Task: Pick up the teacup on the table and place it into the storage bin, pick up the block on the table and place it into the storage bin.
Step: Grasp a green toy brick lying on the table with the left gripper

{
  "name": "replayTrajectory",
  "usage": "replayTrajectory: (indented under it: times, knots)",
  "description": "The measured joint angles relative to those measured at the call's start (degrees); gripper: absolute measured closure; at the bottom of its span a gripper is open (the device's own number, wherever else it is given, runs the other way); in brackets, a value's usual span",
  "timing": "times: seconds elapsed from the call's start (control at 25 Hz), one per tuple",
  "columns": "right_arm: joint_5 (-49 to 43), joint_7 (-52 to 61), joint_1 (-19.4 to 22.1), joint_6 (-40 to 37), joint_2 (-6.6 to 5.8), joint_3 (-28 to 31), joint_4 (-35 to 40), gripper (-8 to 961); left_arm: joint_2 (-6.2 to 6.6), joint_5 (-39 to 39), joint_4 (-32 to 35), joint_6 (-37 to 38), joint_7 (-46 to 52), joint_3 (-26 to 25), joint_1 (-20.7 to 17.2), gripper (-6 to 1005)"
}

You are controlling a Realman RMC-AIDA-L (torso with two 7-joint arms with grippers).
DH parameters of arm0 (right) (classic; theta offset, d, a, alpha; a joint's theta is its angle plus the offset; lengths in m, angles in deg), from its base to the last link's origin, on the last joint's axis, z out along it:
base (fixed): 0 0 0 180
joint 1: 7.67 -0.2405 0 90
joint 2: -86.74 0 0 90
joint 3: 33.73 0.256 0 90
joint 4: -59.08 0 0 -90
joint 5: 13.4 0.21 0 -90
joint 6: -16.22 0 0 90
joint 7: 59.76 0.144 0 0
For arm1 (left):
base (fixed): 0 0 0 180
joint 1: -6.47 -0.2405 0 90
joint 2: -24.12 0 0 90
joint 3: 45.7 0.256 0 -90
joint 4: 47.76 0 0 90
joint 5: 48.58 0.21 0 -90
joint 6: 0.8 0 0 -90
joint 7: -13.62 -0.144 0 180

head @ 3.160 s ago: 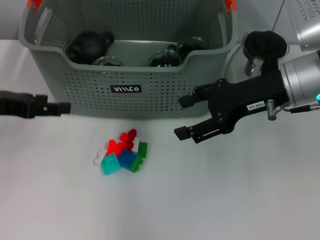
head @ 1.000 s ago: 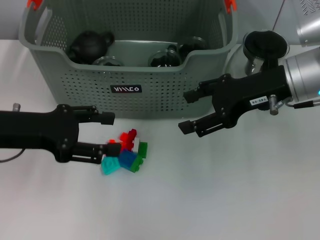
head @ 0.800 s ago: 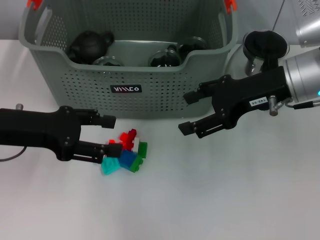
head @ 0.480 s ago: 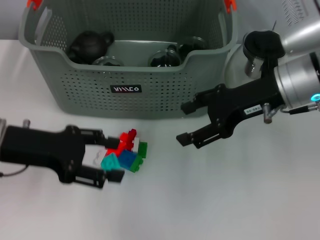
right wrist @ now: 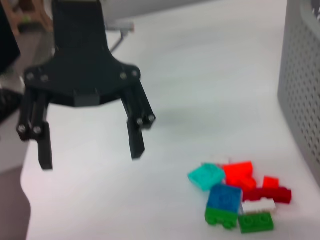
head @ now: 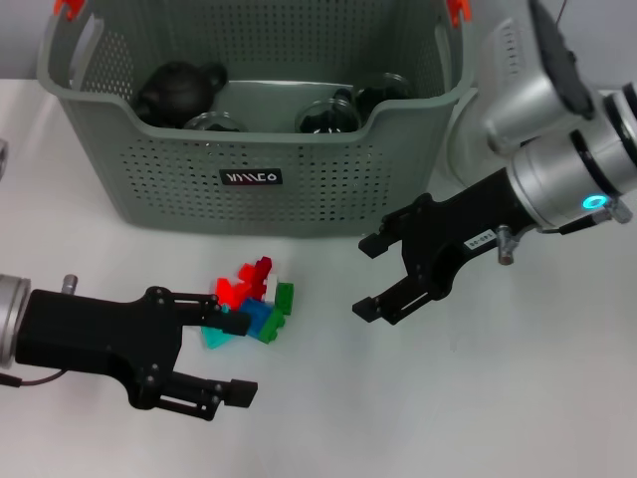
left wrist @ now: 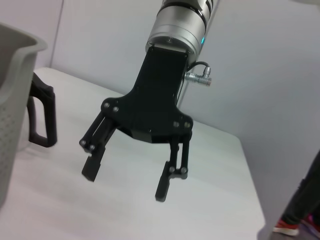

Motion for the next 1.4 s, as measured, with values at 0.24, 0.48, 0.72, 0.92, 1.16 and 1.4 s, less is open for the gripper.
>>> replayTrajectory:
  times: [0.24,0.48,0.72,0.92,1.16,1.4]
  knots:
    - [-1.2,1.1,-2.3,2.6,0.36,-4.4,-1.0,71,-0.12,-0.1,-1.8,-0.6,-1.8,-2.7,-1.1,171]
    - [0.9,1.5,-3.7,8.0,0.66,-11.3,-4.3,72,-0.13,0.0,-2.8,-0.8,-2.8,-3.5,-1.7,171]
    - [4.8,1.4,-4.5,15.0,0.81,-17.2,-8.1,72,-0.13,0.2,-3.0,-0.8,-2.4,-4.1,-1.9,171]
    - [9.6,1.5,-4.6,21.5,0.91,-22.9,-10.8,71,-0.09,0.1,-3.0,-1.1,-2.4,-4.2,-1.7,171]
    - [15.1,1.5,-4.1,27.8,0.94,-28.5,-12.9,71,-0.04,0.3,-3.0,-1.3,-2.3,-4.2,-1.5,172]
    - [20.0,1.1,-4.0,32.4,1.04,-31.8,-15.4,71,0.03,0.3,-3.0,-1.5,-2.2,-4.2,-1.4,172]
